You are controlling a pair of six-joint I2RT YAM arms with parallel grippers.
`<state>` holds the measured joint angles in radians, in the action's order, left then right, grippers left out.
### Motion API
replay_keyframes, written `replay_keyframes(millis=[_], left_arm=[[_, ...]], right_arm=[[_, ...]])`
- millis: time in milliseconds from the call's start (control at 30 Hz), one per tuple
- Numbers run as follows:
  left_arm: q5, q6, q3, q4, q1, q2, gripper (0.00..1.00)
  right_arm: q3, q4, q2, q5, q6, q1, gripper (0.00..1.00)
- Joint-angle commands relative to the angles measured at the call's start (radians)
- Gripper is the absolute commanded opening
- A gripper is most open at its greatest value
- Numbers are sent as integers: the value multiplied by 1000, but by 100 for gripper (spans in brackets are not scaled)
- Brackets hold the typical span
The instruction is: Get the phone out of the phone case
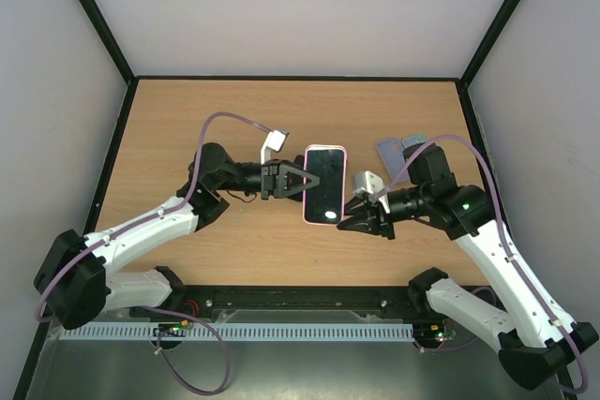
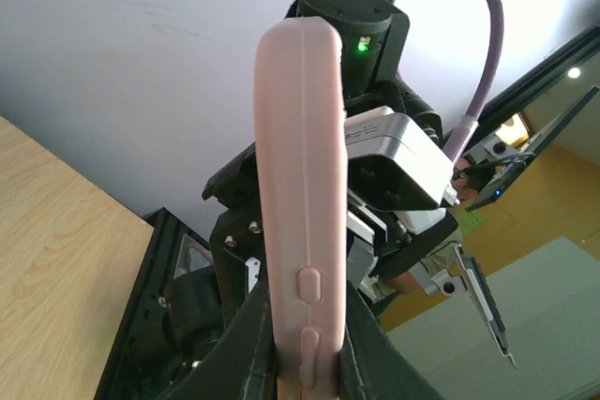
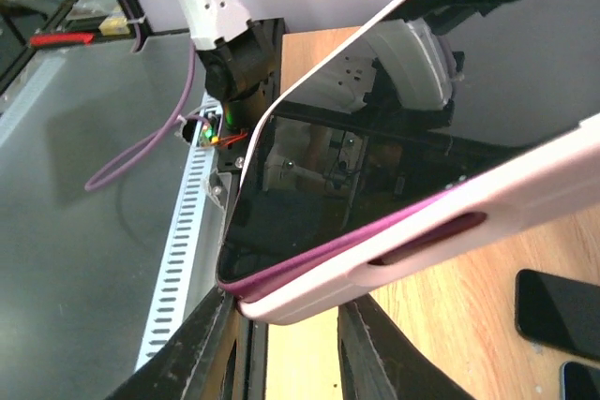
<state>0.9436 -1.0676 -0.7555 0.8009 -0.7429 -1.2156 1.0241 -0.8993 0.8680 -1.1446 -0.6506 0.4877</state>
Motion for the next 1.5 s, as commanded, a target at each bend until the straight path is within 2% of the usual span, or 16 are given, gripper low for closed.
replay_keyframes(millis=[0, 300, 700, 933, 1200, 1467], left_arm=[[69, -39, -12, 120, -33, 20, 2], [78, -35, -5, 125, -44, 24, 2], [110, -44, 6, 171, -66, 10, 3], [93, 100, -13, -20, -70, 12, 3], [67, 291, -57, -274, -107, -9, 2], [44, 359, -52, -382, -118, -29, 3]], right_arm=[[-2, 214, 3, 160, 258, -3, 24], [-36, 384, 17, 299, 490, -26, 25], [-41, 407, 29, 265, 489, -77, 25], [43, 392, 33, 127, 580, -94, 39], [97, 490, 58, 9, 776, -124, 44], [122, 616, 69, -59, 930, -149, 50]])
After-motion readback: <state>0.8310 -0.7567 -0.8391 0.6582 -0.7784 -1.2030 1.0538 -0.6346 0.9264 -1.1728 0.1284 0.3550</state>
